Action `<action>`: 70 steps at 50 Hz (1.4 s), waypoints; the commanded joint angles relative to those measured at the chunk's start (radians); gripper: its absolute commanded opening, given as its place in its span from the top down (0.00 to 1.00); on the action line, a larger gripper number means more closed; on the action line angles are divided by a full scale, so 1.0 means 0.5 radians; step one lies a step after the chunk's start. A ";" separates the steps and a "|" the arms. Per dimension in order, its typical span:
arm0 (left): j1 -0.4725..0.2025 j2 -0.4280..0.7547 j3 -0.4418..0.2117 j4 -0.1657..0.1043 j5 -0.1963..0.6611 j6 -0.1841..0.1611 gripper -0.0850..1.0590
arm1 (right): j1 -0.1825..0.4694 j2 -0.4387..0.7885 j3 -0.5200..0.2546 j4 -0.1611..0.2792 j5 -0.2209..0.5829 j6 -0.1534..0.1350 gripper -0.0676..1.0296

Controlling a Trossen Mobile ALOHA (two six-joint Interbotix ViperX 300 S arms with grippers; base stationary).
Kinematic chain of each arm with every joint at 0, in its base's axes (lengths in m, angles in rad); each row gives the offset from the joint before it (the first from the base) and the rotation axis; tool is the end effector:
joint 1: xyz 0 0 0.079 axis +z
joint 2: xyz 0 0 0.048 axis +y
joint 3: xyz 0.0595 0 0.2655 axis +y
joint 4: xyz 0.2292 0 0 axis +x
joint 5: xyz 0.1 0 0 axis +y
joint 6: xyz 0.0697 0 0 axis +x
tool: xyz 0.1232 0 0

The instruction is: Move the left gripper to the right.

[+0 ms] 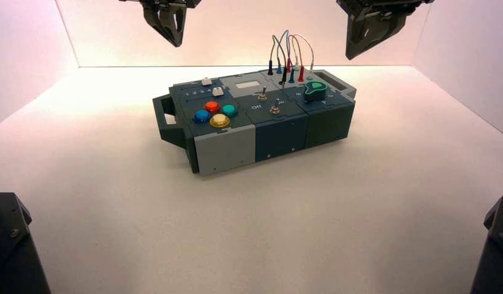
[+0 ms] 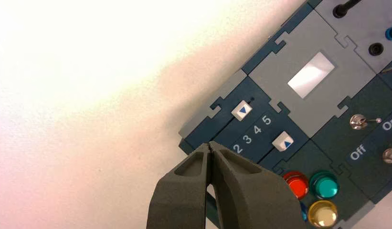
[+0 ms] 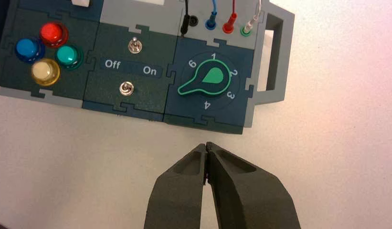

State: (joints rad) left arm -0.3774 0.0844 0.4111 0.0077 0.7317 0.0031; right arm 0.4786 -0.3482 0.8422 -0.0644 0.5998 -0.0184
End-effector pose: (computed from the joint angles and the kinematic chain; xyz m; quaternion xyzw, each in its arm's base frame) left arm 0.4059 -0.1598 0.0484 0.1130 0.5646 -0.1538 0.8030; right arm 0.3084 0.1521 0.0696 -0.1621 0.4955 0.2053 0.8283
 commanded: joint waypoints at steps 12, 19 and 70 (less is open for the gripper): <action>-0.206 -0.046 -0.067 -0.086 0.000 -0.080 0.95 | -0.003 -0.034 -0.043 0.012 0.015 0.028 0.96; -0.301 0.025 -0.153 -0.196 -0.003 -0.230 0.95 | -0.003 -0.034 -0.043 0.018 0.012 0.043 0.96; -0.660 0.558 -0.819 -0.316 0.107 -0.555 0.95 | -0.003 -0.064 -0.071 0.046 0.123 0.052 0.96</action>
State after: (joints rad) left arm -0.7087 0.4004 0.0215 -0.1549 0.7885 -0.2684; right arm 0.4755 -0.3666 0.8360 -0.0445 0.6611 0.0031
